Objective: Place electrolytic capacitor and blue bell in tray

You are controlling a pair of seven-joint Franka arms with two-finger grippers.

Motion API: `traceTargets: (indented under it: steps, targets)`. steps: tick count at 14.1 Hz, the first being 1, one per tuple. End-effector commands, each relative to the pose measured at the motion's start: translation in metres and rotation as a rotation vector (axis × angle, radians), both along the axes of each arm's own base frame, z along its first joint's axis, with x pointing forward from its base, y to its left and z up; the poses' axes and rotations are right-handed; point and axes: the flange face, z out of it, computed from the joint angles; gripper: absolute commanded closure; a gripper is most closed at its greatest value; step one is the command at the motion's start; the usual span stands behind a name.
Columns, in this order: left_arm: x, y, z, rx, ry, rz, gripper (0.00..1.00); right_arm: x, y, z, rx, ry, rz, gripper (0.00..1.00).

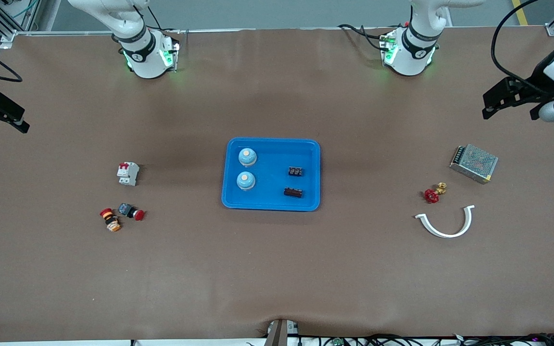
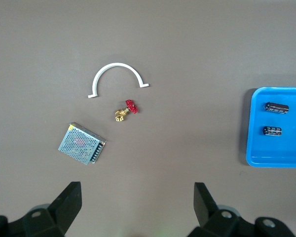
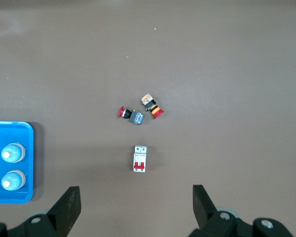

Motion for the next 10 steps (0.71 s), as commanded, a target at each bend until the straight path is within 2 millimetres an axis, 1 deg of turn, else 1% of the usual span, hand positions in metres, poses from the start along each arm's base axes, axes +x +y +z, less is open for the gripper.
traceTargets:
  steps: [1,7,9,10]
  targets:
    - [-0.0144,0.0061,0.0151,-0.025,-0.011,0.003,0.00,0.0029,-0.0031,0.0056,0.003,-0.007,0.003,0.00]
    - [-0.0164,0.0072,0.0117,-0.022,0.013,0.009,0.00,0.0035,-0.0041,0.0049,-0.007,-0.006,0.004,0.00]
    - [-0.0155,0.0073,0.0100,-0.020,0.018,0.058,0.00,0.0030,-0.0042,0.0057,-0.008,-0.008,0.004,0.00]
    - [-0.0155,0.0073,0.0100,-0.020,0.018,0.054,0.00,0.0035,-0.0042,0.0049,-0.008,-0.006,0.004,0.00]
